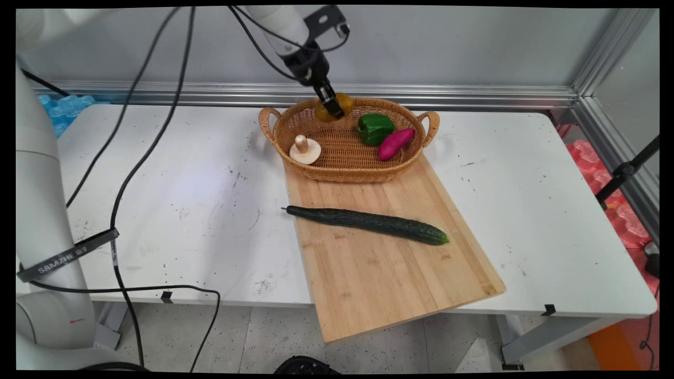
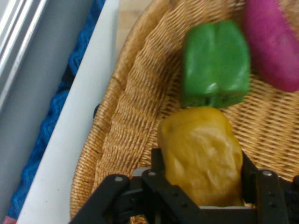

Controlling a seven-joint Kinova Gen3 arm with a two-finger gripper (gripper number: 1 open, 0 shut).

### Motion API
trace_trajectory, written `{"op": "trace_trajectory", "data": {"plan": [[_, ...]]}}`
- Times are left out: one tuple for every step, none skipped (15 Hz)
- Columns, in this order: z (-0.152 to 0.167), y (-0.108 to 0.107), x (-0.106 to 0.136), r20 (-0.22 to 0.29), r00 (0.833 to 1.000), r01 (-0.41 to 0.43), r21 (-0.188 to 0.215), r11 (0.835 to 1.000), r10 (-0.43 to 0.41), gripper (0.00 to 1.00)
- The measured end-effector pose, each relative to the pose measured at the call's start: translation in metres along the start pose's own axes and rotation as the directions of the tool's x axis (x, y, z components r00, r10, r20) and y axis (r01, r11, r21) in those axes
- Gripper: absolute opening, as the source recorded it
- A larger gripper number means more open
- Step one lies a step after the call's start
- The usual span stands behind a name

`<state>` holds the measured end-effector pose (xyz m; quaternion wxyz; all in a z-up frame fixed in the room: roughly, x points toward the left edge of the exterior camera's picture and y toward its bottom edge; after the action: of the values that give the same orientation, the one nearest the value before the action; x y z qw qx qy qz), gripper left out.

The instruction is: Place the picked object on the cutting board

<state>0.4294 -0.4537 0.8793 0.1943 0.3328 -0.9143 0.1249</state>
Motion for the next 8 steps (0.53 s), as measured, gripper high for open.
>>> {"op": "trace_trajectory", "data": {"plan": [[-0.013,0.007,0.003,-0.008,1.000,-0.014,0.001,1.000,0.014,0.00],[-0.026,0.014,0.005,-0.015,0.999,-0.029,0.000,1.000,0.029,0.00],[-0.037,0.021,0.006,-0.021,0.999,-0.044,-0.003,0.999,0.044,0.00],[-0.048,0.030,0.006,-0.025,0.998,-0.064,-0.013,0.998,0.064,0.00],[-0.058,0.040,0.006,-0.029,0.996,-0.084,-0.023,0.996,0.084,0.00],[-0.066,0.049,0.006,-0.031,0.994,-0.103,-0.035,0.994,0.102,0.00],[-0.074,0.060,0.006,-0.036,0.991,-0.129,-0.050,0.990,0.128,0.00],[-0.080,0.070,0.006,-0.040,0.988,-0.155,-0.066,0.986,0.152,0.00]]}}
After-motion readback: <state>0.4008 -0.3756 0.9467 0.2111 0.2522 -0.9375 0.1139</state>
